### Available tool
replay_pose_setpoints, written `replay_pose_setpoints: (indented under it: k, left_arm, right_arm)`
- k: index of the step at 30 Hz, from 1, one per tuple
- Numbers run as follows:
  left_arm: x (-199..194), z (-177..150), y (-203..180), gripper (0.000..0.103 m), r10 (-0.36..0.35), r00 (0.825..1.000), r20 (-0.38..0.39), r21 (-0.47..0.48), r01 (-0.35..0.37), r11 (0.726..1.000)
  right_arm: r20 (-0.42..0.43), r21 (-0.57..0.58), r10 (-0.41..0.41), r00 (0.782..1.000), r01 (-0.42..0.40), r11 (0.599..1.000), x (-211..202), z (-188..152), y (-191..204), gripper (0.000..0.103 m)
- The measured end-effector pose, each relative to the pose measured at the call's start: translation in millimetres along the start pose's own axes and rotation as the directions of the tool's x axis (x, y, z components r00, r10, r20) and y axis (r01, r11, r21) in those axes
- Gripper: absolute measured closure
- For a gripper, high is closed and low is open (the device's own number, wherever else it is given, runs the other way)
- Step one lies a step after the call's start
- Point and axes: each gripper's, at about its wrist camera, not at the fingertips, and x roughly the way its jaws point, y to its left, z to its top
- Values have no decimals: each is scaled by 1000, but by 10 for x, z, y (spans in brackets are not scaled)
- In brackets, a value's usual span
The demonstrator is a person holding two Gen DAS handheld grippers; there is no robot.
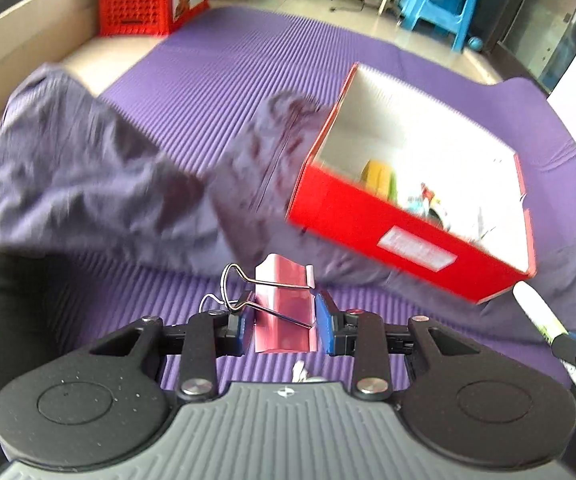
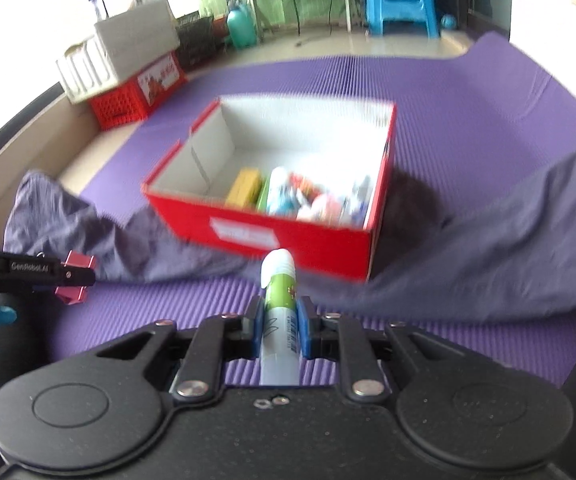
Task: Organize rigid objects
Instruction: 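Lift and carry the binder clip and marker with both tools over the red shoebox, then lower both tools into the box and open them to release clip and marker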
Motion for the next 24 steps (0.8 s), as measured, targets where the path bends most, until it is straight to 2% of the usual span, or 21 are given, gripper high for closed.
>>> replay_pose_setpoints:
  k: [10, 17, 24]
  left_arm:
    - [-43, 630, -502, 71, -24, 996, 90, 129, 12, 992]
    - [321, 946, -811, 71, -15, 996, 88, 198, -2, 980]
    - [816, 1110, -1019, 71, 10, 999, 54, 265, -24, 964]
  right_arm:
    - [82, -24, -46, 996, 48, 999, 124, 658, -71, 87]
    - [86, -46, -96, 992, 100, 994, 526, 1000, -141, 87]
    - [39, -94, -131, 991, 134, 986, 1072, 1085, -193, 87]
